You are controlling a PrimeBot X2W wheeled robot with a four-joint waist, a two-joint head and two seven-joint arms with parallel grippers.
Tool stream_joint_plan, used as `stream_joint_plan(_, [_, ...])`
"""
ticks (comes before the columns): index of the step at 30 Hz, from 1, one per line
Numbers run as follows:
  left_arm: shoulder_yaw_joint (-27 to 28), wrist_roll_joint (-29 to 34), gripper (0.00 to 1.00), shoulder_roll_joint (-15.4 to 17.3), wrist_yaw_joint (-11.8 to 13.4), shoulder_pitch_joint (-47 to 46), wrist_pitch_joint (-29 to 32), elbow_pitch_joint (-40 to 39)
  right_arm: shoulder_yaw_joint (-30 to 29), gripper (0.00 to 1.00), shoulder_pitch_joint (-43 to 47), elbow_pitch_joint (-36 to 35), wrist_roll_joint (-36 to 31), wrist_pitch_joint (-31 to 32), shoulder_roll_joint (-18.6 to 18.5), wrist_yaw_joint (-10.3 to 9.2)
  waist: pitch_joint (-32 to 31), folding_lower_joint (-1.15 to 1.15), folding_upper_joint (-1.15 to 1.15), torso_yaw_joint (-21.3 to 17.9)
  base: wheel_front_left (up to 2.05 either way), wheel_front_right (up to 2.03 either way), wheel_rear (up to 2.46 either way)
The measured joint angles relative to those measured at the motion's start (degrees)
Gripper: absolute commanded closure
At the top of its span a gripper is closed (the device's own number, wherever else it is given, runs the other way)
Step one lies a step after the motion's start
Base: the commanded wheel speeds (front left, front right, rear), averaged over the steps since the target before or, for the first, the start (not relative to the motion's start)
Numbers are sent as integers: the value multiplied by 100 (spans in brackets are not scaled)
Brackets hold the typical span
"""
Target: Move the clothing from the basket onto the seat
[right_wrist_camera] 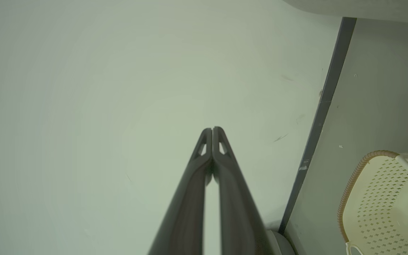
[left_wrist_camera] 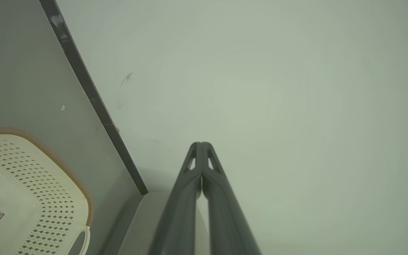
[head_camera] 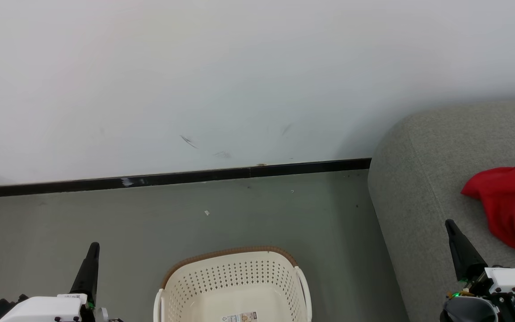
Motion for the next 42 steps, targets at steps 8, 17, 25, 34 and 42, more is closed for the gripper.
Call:
stream_joint_plan(8, [0,0,100,0,0,0,0,1,0,100,0,0,0,0,0,0,0,0,0,0,0,0,0])
stream_joint_plan(17, [0,0,100,0,0,0,0,2,1,100,0,0,0,0,0,0,0,0,0,0,0,0,0])
stream_joint_plan(25, [0,0,100,0,0,0,0,3,1,100,0,0,0,0,0,0,0,0,0,0,0,0,0])
stream_joint_plan(34, [1,0,100,0,0,0,0,4,2,100,0,1,0,0,0,0,0,0,0,0,0,0,0])
stream_joint_plan(42, [1,0,100,0,0,0,0,4,2,100,0,1,1,0,0,0,0,0,0,0,0,0,0])
